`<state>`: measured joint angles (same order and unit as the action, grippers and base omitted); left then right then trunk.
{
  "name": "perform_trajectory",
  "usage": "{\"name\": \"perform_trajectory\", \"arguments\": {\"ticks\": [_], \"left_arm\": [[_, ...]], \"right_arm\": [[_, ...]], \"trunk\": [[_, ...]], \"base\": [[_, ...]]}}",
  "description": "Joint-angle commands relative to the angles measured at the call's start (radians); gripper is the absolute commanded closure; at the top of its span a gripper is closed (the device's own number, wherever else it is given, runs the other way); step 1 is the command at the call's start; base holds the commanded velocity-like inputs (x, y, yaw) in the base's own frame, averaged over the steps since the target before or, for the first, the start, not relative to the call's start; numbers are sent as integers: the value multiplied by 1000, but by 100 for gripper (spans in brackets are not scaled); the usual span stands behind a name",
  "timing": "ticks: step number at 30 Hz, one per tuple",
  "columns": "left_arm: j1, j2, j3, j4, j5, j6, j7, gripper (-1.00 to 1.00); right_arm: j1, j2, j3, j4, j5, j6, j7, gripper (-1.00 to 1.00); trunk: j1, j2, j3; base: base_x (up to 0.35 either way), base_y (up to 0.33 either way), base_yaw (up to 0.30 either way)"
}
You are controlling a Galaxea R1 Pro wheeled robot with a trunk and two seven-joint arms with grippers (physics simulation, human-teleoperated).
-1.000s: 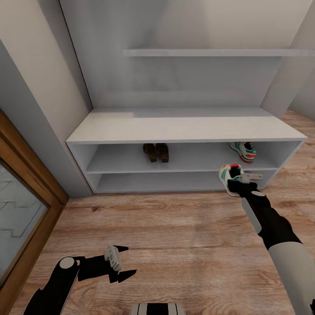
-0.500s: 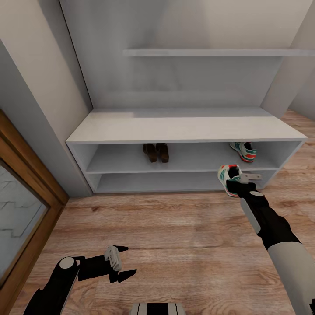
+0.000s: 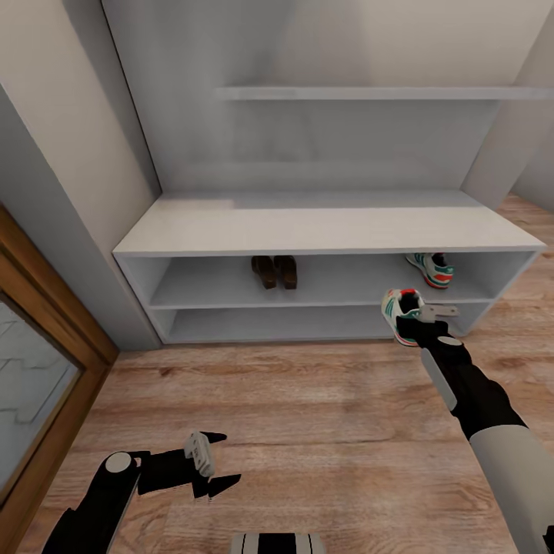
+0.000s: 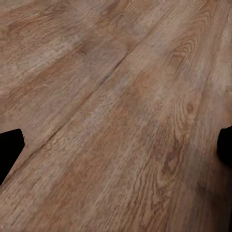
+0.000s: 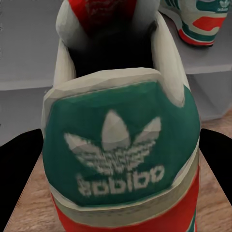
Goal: Pick up the two gym shoes and the two sandals from the corridor floor and place them onto the hallstand (shoe rack) in the corridor, making sure they are on the rack and not on the floor. Arrange them so the two gym shoes are next to each other and the two sandals are next to each other.
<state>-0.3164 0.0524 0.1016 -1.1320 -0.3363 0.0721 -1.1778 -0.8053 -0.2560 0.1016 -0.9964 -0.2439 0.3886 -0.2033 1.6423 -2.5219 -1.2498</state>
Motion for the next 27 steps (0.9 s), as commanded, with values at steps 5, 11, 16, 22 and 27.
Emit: {"name": "perform_trajectory", "arguments": {"ticks": [5,11,16,22,27], "left_arm": [[0,-2,0,0,-1,-2,-1,-100],[0,-4,1,0,-1,-8,-2,-100],[0,-4,1,0,-1,-10,-2,-100],[0,-5,1,0,-1,-12,-3,-100],[0,-5,1,0,-1,-12,-2,-100]], "right_arm": [[1,1,5,0,1,0,3,100],[3,2,43,-3,2,-2,1,100],[5,2,64,-6,2,-4,0,100],[9,2,78,-13,2,-6,2,100],[10,1,82,-13,2,-6,0,100]], "trunk": [[0,0,0],[0,0,0],[0,0,0],[0,0,0],[0,0,0]], "base": [[244,0,0],[160,0,0],[62,0,0],[25,0,0],[11,0,0]]}}
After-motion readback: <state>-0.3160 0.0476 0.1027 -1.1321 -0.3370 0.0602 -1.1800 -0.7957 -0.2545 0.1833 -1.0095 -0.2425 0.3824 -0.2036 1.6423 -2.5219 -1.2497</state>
